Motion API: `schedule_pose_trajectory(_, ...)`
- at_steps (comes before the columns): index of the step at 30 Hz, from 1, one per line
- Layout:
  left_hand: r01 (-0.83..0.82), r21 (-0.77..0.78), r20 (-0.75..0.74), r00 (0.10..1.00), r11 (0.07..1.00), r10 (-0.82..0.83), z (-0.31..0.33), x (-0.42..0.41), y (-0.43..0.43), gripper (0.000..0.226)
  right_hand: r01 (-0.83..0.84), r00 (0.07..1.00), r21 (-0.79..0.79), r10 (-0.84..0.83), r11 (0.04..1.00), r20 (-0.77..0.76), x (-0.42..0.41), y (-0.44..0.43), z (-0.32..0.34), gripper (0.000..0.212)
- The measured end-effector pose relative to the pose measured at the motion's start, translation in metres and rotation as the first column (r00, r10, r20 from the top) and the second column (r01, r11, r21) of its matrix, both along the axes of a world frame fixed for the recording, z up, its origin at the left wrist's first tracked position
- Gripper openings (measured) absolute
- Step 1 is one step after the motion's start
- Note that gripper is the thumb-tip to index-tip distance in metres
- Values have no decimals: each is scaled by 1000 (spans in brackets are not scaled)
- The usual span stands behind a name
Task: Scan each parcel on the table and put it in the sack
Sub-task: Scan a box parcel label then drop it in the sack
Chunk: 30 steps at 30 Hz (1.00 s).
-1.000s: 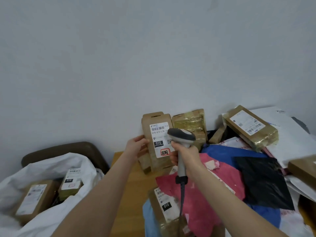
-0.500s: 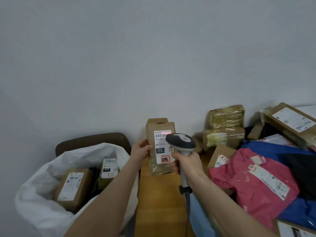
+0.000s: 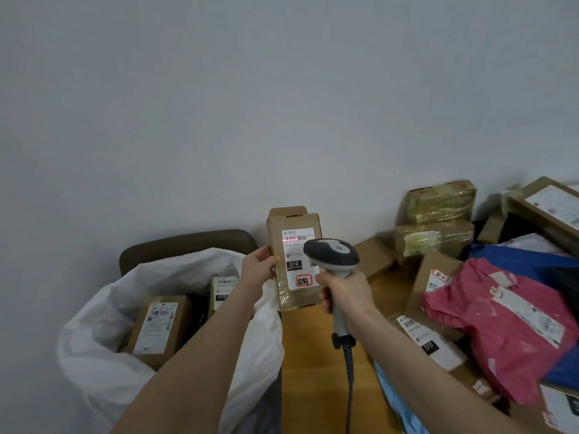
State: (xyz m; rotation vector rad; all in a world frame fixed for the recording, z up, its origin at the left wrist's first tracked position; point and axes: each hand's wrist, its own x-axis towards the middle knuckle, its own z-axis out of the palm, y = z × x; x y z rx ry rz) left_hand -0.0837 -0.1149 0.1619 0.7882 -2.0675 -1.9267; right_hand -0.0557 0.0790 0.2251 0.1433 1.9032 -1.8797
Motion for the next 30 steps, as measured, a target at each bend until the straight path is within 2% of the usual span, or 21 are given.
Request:
schedule_pose_trajectory(13,-72,32,-7,997,997,73,4,20,-24,33,-54,998,16,54,998,-10,8,-30,2,6)
schedule_pose_trajectory(19,-108,29,6,994,994,107,18,33,-48,48,-113,994,-74,111,991,-21,4,-50,-1,6)
schedule_pose_trajectory(22,-174,-91,-7,985,981,174,35,48,-89,52,-173,985,-74,173,982,-5,-3,-68,-6,7)
schedule_pose_trajectory(25,-175,-307,14,982,935,188,39,77,-136,55,-159,985,-61,163,985,65,-5,-89,-22,9)
schedule_pose_trajectory(30,91,-597,279,955,797,100,-8,122,-165,51,-155,972,28,147,988,182,1,-119,-67,5)
